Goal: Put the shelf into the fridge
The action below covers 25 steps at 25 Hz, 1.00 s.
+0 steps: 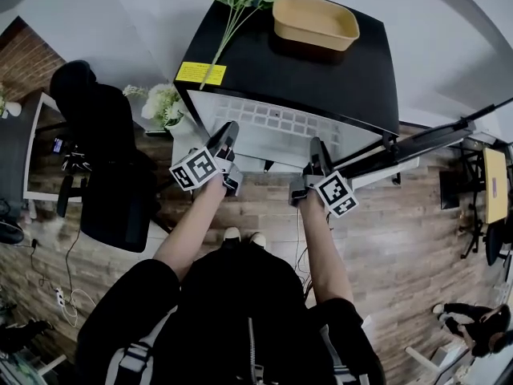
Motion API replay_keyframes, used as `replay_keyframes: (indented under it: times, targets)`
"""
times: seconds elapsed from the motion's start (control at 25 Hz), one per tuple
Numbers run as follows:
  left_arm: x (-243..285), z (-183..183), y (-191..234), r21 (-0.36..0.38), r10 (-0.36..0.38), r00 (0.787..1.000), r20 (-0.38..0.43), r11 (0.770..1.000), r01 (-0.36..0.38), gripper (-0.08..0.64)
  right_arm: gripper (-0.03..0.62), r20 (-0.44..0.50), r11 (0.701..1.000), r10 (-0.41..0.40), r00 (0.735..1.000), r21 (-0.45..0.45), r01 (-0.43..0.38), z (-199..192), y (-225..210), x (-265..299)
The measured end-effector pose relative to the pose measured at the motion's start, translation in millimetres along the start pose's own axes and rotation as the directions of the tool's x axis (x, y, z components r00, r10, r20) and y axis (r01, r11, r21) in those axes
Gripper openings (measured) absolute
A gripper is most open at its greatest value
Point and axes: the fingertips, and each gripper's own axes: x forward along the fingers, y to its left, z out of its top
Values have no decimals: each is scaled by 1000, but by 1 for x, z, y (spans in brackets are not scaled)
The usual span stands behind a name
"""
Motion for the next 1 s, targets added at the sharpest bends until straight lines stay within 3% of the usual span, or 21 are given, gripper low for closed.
replay_keyframes:
  times: [0.16, 0.28, 0.4, 0.6, 0.76, 1.0]
  targets:
    - [-16, -3, -11, 155, -1, 1000, -27, 988, 6, 67, 84, -35, 997, 11, 999, -76, -14, -9, 5, -15]
    - [-28, -5, -20, 284, 3, 999, -54, 959, 12, 52, 47, -64, 987, 6, 998, -158, -16, -16, 7, -28]
    - [-42, -6, -32, 407, 5, 997, -73, 913, 26, 44, 15, -83, 969, 12, 996, -246, -33, -22, 12, -41]
    - [-62, -9, -53, 570, -6, 994, -108, 819, 67, 40, 6, -90, 908, 19, 996, -415, -55, -22, 28, -60]
    - [-75, -10, -61, 649, -6, 993, -118, 757, 81, 40, 6, -98, 863, 21, 995, -501, -67, -23, 36, -72]
    - [-89, -12, -63, 704, 0, 993, -119, 706, 84, 40, 6, -98, 815, 25, 995, -574, -77, -28, 47, -86]
